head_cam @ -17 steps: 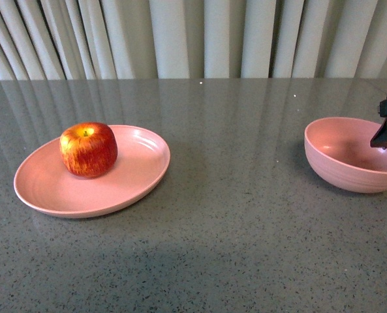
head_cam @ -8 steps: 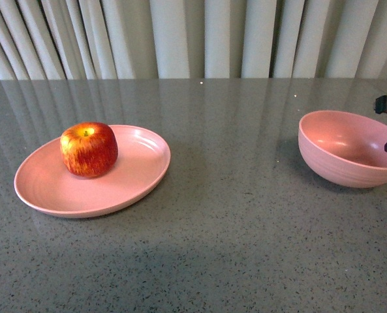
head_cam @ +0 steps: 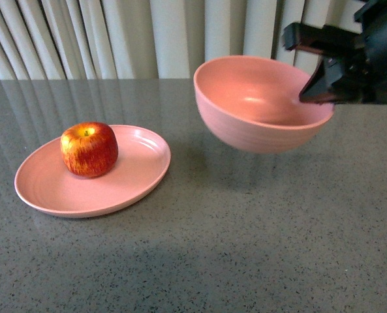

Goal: Move apple from plate to bowl

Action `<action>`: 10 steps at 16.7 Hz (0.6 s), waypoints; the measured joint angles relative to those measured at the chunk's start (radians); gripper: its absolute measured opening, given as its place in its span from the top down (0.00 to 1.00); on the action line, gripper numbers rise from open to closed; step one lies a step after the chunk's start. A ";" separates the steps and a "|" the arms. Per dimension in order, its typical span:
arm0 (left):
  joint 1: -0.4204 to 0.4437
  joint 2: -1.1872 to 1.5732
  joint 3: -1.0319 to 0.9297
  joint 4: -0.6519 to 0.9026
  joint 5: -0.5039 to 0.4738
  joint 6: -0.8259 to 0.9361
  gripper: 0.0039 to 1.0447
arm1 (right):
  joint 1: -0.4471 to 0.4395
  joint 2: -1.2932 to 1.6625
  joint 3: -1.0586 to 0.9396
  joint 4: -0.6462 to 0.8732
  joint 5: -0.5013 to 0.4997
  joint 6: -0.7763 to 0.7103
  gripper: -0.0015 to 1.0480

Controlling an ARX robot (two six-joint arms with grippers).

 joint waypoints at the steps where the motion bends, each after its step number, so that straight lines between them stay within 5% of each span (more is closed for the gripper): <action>1: 0.000 0.000 0.000 0.000 0.000 0.000 0.06 | 0.020 0.021 0.002 -0.002 0.008 0.000 0.97; 10: 0.000 0.000 0.000 0.000 0.000 0.000 0.06 | 0.072 0.168 0.035 -0.002 0.070 0.001 0.97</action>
